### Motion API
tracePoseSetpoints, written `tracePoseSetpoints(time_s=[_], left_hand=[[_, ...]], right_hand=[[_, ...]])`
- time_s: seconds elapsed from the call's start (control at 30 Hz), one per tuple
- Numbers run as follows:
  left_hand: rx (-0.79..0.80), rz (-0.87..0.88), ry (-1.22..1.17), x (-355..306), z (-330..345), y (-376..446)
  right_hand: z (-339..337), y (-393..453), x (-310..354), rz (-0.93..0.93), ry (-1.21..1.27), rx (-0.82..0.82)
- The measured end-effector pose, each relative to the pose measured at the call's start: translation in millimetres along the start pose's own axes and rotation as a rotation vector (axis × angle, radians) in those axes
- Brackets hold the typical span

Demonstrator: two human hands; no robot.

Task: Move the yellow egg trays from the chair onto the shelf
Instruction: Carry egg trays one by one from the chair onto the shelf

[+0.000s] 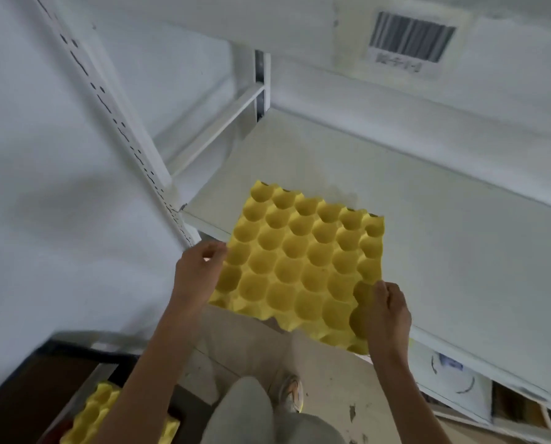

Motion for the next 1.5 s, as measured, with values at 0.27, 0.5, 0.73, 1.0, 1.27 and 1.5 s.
tracePoseSetpoints(time_s=[0.27, 0.5, 0.73, 1.0, 1.27, 1.5], left_hand=[[0.055, 0.032, 0.039, -24, 1, 90], [0.178, 0.103, 0.072, -42, 9, 173], [0.267, 0.157, 0.179, -51, -3, 211], [0.256, 0.163, 0.109, -57, 10, 231], [0.308, 0.144, 0.108, -45, 11, 252], [0.349, 0.205, 0.072, -46, 14, 251]], right_hand=[[52, 50, 29, 0.041, -0.044, -0.034], [90, 86, 54, 0.040, -0.152, -0.178], [143, 109, 70, 0.067, -0.296, -0.253], [177, 146, 95, 0.015, -0.325, -0.280], [185, 165, 101, 0.028, -0.397, -0.162], [188, 160, 99, 0.047, -0.334, -0.075]])
Point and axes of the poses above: each hand's wrist, its own y-axis towards the middle knuckle, its own z-axis out of the palm, x = y × z, the point moved 6 cm from there along y, towards the middle knuckle, and after that the axes turned 2 degrees about x, right-handed, at the moved point
